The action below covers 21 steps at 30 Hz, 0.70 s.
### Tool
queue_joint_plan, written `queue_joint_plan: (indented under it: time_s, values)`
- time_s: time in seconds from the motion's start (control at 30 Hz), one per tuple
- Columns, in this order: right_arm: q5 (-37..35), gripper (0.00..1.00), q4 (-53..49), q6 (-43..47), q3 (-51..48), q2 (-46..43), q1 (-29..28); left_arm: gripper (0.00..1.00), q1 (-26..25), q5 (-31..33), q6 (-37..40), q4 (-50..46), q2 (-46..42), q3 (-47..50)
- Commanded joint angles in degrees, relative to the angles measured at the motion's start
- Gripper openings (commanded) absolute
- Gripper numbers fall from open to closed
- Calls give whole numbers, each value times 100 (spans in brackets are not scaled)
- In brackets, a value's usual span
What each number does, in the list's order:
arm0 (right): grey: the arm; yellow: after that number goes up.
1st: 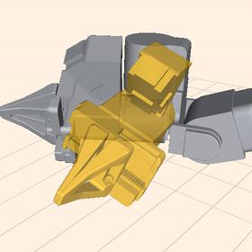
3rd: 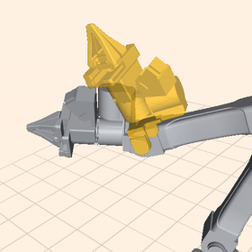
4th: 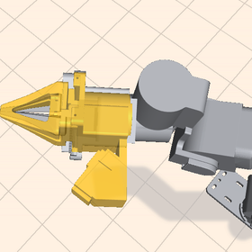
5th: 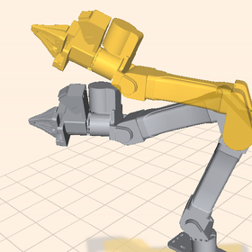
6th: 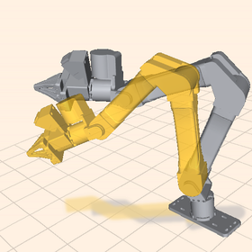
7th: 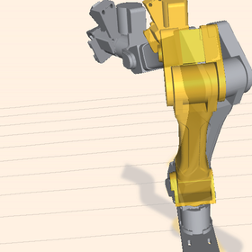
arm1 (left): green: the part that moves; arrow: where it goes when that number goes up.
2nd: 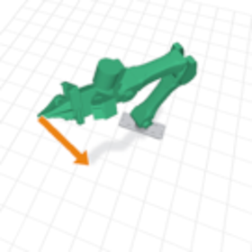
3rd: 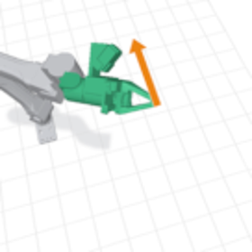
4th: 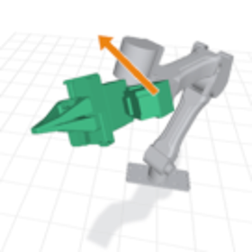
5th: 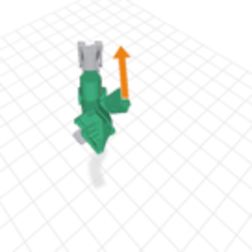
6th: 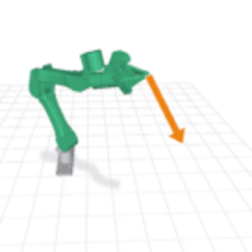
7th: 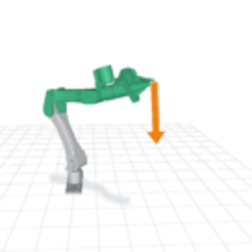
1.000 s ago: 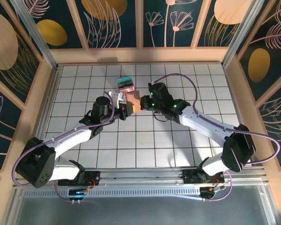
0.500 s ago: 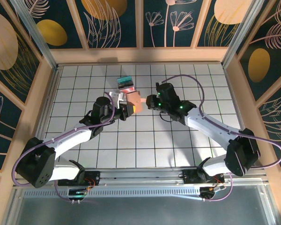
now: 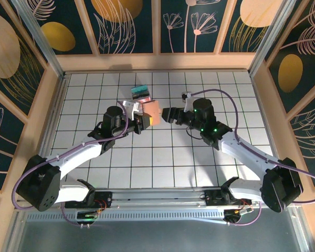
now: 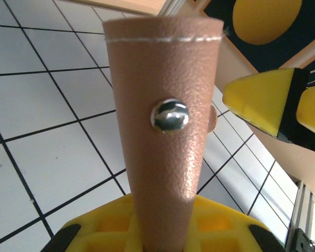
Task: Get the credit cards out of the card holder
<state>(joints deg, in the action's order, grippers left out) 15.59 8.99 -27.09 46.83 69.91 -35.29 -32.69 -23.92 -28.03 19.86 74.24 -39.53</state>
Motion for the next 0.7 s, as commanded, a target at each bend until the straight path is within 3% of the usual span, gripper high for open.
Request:
queue_joint_plan:
  time_s: [0.0, 0.37, 0.67]
  values:
    - [454, 79, 437, 274, -78, 13, -3, 0, 25, -450, 310, 106, -186, -215]
    - [1407, 59, 936, 130, -359, -40, 317, 0, 25, -1146, 12, 760, -315, -139]
    - [2288, 52, 1777, -266, -852, -464, 802, 0, 26, -1556, -208, 1298, -489, 32]
